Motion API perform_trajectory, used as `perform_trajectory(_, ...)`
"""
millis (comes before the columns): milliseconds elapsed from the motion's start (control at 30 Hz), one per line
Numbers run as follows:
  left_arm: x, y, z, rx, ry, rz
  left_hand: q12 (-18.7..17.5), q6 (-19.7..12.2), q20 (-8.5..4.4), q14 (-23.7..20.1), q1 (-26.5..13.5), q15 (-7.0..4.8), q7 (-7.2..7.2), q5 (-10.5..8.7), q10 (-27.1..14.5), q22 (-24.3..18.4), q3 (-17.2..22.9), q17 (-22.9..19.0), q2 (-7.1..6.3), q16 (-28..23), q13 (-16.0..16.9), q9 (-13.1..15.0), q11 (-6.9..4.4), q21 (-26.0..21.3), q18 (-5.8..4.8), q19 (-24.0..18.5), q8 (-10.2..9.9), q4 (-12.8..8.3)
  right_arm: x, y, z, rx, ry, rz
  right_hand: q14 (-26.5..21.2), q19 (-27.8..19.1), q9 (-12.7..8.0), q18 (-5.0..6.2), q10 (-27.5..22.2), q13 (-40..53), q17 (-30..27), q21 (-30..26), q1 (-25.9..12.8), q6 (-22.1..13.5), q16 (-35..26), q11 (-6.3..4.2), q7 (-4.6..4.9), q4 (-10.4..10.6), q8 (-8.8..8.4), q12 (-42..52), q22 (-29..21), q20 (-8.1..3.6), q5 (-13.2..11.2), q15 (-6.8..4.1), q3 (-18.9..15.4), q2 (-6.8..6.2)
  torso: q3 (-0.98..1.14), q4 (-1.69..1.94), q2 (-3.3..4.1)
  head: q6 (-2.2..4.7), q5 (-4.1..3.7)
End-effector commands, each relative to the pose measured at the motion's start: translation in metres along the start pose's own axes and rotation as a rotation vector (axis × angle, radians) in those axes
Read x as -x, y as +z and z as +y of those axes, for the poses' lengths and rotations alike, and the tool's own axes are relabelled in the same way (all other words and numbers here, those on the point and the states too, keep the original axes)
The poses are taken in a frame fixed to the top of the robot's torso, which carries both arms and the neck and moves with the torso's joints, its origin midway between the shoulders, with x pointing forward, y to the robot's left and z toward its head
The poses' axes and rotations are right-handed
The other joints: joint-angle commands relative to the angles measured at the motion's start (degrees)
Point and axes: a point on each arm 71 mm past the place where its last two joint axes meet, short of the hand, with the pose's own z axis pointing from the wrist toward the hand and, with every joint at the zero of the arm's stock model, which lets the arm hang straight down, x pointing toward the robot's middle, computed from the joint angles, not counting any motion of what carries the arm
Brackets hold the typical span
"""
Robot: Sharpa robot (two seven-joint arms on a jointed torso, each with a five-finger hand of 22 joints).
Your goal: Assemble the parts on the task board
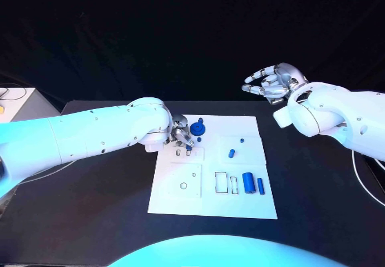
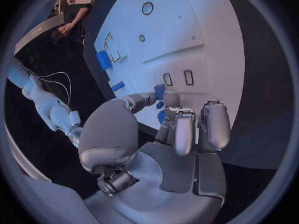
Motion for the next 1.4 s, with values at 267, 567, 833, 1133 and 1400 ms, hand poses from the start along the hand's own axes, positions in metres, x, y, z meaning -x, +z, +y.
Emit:
perform_trajectory(267, -0.0056, 0.0010, -0.0016, 0.001, 0.065, 0.048, -0.10, 0.92, -0.06, 4.58, 0.76, -0.37, -0.65, 0.21, -0.14, -0.12, 11.81, 11.03, 0.13, 0.01, -0.11, 1.85, -0.09, 0.22, -0.88, 0.16, 0.07, -11.70, -0.0017, -0.0001, -0.0001, 0.002, -0.006, 0.015, 5.28, 4.16, -0.07, 0.68, -0.27, 5.42, 12.91, -0.13, -0.38, -0.33, -0.21, 0.15, 0.02, -0.06, 0.30, -0.32, 12.33, -0.01, -0.20, -0.12, 0.39, -0.18, -0.05, 0.07, -0.02, -0.13, -0.03)
perform_trajectory(567, -0.0076, 0.0017, -0.0007, 0.004, 0.068, 0.063, -0.27, 0.92, -0.08, 4.55, 0.78, -0.38, -0.64, 0.23, -0.26, -0.16, 11.85, 10.97, 0.16, -0.03, -0.32, 1.85, -0.09, 0.21, -0.87, 0.14, 0.01, -11.68, -0.0035, -0.0002, 0.0000, 0.002, -0.006, 0.022, 5.28, 4.16, -0.07, 0.68, -0.27, 5.42, 12.91, -0.13, -0.38, -0.33, -0.21, 0.15, 0.02, -0.06, 0.30, -0.32, 12.33, -0.01, -0.20, -0.12, 0.39, -0.18, -0.04, 0.05, -0.04, -0.24, 0.05)
perform_trajectory(833, -0.0088, 0.0023, -0.0009, 0.004, 0.070, 0.067, -0.27, 0.92, -0.08, 4.55, 0.78, -0.38, -0.64, 0.23, -0.26, -0.16, 11.85, 10.97, 0.16, -0.03, -0.32, 1.85, -0.09, 0.21, -0.87, 0.14, 0.01, -11.68, -0.0047, -0.0001, -0.0004, 0.000, -0.006, 0.027, 5.29, 4.17, -0.11, 0.67, -0.27, 5.42, 12.96, -0.12, -0.39, -0.50, -0.19, 0.17, 0.06, -0.13, 0.27, -0.33, 12.34, 0.00, -0.25, -0.10, 0.56, -0.17, -0.05, 0.01, -0.01, -0.31, 0.11)
perform_trajectory(1133, -0.0090, 0.0026, 0.0010, 0.007, 0.066, 0.063, -0.29, 0.93, -0.09, 4.55, 0.79, -0.38, -0.64, 0.23, -0.25, -0.23, 11.88, 10.95, 0.20, -0.05, -0.30, 1.86, -0.08, 0.18, -0.86, 0.09, -0.03, -11.66, -0.0052, -0.0001, -0.0008, -0.002, -0.007, 0.029, 5.28, 4.18, -0.11, 0.67, -0.25, 5.44, 12.93, -0.09, -0.45, -0.52, -0.21, 0.18, 0.06, -0.11, 0.28, -0.31, 12.35, 0.01, -0.31, -0.09, 0.59, -0.16, 0.00, 0.03, 0.00, -0.43, 0.12)
perform_trajectory(1400, -0.0087, 0.0029, 0.0021, 0.010, 0.066, 0.063, -0.29, 0.93, -0.09, 4.55, 0.79, -0.38, -0.64, 0.23, -0.25, -0.23, 11.88, 10.95, 0.20, -0.05, -0.30, 1.86, -0.08, 0.18, -0.86, 0.09, -0.03, -11.66, -0.0053, 0.0000, -0.0012, -0.003, -0.007, 0.030, 5.29, 4.18, -0.11, 0.67, -0.22, 5.47, 12.95, -0.10, -0.50, -0.53, -0.19, 0.19, 0.07, -0.10, 0.29, -0.28, 12.35, 0.01, -0.40, -0.09, 0.61, -0.16, 0.03, -0.01, 0.01, -0.48, 0.09)
